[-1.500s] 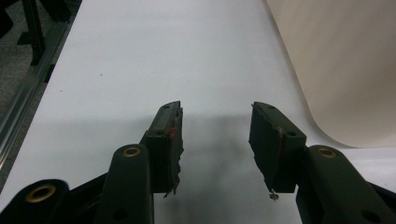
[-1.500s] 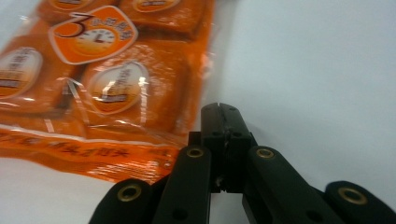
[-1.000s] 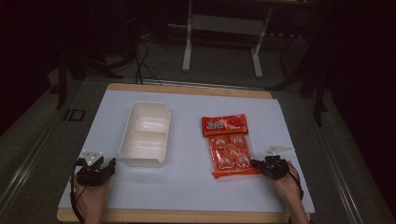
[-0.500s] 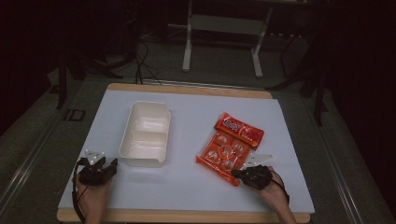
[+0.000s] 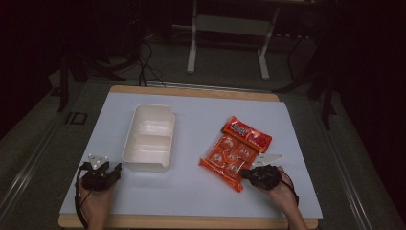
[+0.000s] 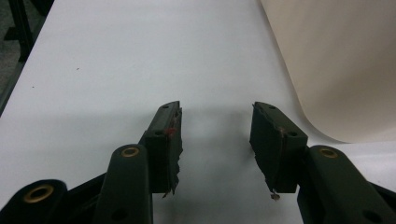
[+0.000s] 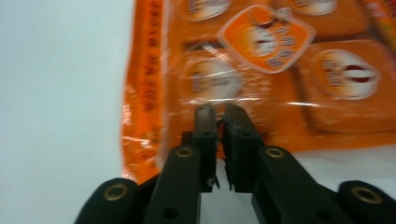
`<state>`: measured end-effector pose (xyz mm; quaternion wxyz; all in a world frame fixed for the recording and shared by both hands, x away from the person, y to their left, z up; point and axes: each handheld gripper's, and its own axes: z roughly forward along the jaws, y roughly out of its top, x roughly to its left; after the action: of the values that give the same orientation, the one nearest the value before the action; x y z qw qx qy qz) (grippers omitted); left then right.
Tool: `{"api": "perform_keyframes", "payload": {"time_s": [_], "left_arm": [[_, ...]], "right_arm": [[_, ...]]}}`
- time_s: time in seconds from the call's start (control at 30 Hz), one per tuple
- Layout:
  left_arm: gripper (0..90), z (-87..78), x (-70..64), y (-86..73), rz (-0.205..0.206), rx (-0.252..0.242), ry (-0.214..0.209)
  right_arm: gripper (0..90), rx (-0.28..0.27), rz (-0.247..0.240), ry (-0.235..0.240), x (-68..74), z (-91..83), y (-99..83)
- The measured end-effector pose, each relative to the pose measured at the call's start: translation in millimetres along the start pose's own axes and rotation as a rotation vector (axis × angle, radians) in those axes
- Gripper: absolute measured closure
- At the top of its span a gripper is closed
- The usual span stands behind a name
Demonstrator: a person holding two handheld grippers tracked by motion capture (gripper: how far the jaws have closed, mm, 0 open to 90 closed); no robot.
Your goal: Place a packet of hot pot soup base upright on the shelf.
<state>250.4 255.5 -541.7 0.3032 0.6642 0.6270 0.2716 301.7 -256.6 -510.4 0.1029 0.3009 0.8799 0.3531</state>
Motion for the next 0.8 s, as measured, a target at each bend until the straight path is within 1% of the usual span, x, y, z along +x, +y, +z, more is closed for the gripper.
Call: {"api": "perform_keyframes", "payload": {"time_s": [0.1,0.13,0.23,0.27,0.37,0.47,0.57,0.67,0.8], "left_arm": [[53.4,-0.1,-0.4,-0.2,0.004,0.000,0.002],[53.4,0.0,-0.4,-0.2,0.003,0.000,0.003],[53.1,0.1,-0.1,-0.4,-0.004,-0.003,0.004],[53.1,0.1,-0.1,-0.4,-0.004,-0.004,0.004],[52.7,-0.5,0.0,-0.5,-0.002,-0.007,0.003],[52.3,-0.8,-0.2,-0.6,-0.002,-0.011,0.003],[52.4,-0.7,-0.1,-0.6,-0.002,-0.010,0.000],[52.2,-0.8,-0.1,-0.7,0.000,-0.011,-0.001],[52.1,-0.7,-0.2,-0.6,0.001,-0.009,0.000]], "right_arm": [[79.3,-0.010,0.011,-0.023,-6.1,-3.1,0.9],[76.4,-0.017,0.027,-0.045,-12.0,-5.6,0.9],[72.0,-0.020,0.052,-0.071,-22.1,-8.3,-0.4],[69.7,-0.018,0.068,-0.085,-26.8,-9.1,-1.2],[64.3,-0.027,0.096,-0.104,-37.9,-10.9,-2.7],[59.1,-0.036,0.137,-0.141,-50.0,-13.4,-4.2],[56.2,-0.057,0.172,-0.165,-56.8,-17.0,-5.1],[54.5,-0.063,0.188,-0.195,-63.2,-18.1,-5.1],[53.7,-0.061,0.202,-0.210,-71.6,-18.1,-3.6]]}}
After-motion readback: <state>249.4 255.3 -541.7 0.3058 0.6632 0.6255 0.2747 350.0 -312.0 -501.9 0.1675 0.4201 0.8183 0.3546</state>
